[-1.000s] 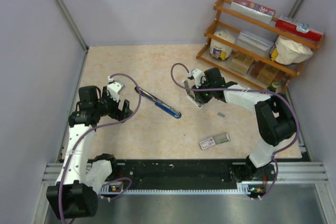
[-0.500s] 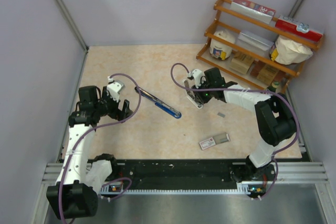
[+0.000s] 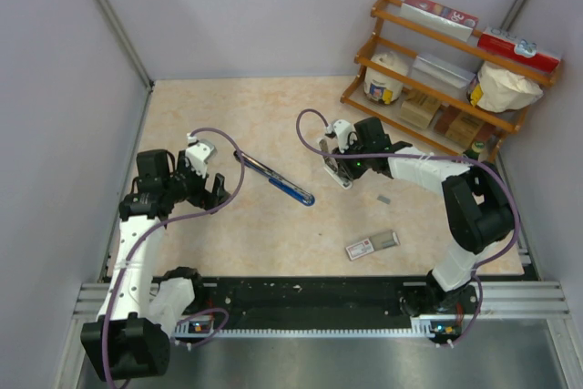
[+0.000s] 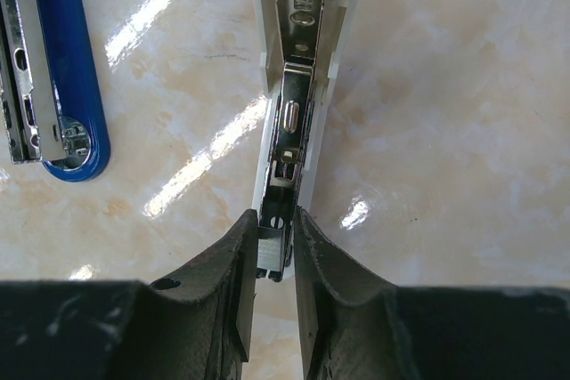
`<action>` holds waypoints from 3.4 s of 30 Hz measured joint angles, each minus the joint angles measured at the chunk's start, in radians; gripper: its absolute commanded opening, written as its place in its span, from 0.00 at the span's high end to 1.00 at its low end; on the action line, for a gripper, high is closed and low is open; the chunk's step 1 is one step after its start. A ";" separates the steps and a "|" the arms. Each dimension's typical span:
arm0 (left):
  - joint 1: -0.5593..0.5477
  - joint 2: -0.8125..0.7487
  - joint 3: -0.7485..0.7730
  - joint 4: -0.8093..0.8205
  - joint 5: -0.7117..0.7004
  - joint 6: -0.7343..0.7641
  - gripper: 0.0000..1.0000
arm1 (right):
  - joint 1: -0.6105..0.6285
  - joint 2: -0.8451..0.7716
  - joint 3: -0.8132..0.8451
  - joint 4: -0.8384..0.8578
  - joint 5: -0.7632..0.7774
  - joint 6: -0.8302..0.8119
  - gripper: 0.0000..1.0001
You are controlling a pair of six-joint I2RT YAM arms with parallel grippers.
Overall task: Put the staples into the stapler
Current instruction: Install the staple into the stapler.
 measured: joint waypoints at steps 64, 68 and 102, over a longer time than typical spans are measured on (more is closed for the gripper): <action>0.003 0.000 0.000 0.000 0.000 0.000 0.08 | 0.000 0.000 -0.002 -0.004 -0.001 -0.003 0.85; 0.003 0.000 0.000 0.000 0.000 0.000 0.08 | 0.000 0.000 -0.002 -0.008 -0.001 -0.003 0.85; 0.003 0.000 0.000 0.000 0.000 0.000 0.08 | 0.000 0.000 -0.002 -0.032 -0.010 -0.003 0.79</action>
